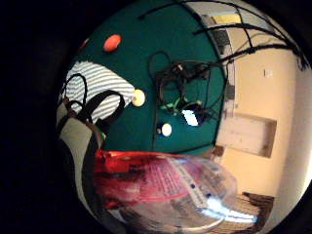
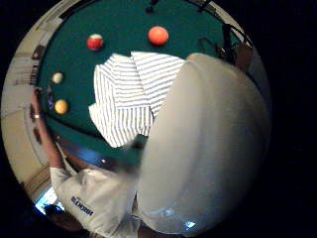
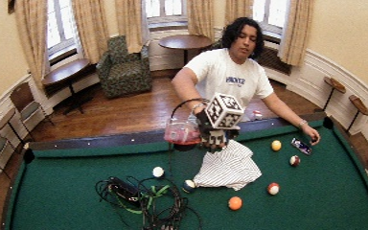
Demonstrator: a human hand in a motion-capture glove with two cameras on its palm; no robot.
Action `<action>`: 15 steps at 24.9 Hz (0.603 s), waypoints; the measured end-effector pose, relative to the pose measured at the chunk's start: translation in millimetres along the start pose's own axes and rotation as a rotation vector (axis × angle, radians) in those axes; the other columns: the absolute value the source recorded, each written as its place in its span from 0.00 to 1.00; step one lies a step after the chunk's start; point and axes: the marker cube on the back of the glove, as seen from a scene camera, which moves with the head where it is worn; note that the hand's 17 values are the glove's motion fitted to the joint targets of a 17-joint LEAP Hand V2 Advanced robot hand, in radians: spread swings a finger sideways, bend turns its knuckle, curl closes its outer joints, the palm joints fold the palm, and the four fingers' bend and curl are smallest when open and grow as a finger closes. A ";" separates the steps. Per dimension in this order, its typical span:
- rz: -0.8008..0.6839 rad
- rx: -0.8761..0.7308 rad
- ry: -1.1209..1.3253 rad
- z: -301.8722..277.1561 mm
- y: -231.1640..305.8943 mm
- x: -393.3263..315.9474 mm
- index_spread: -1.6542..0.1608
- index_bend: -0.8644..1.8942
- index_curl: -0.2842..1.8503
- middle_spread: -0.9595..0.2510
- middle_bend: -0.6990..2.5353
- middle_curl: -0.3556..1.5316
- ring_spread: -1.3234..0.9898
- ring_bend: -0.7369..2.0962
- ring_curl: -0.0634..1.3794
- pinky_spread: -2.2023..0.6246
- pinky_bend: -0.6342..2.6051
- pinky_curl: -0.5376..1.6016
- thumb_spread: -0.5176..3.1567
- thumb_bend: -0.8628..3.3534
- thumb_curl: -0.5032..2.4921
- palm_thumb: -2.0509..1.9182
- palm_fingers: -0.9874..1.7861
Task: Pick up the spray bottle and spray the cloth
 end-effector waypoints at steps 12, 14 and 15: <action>-0.100 -0.095 0.240 66.8 -14.4 -68.4 0.74 0.39 0.39 0.60 0.38 0.48 0.47 0.49 0.38 0.66 0.32 0.44 0.18 0.20 0.42 0.77 0.84; -0.097 -0.089 0.240 71.4 -14.4 -69.5 0.74 0.39 0.39 0.60 0.38 0.47 0.47 0.49 0.38 0.66 0.32 0.44 0.18 0.20 0.42 0.76 0.84; -0.095 -0.085 0.234 72.0 -14.1 -69.3 0.74 0.39 0.40 0.60 0.38 0.47 0.47 0.49 0.38 0.66 0.32 0.44 0.18 0.20 0.42 0.76 0.84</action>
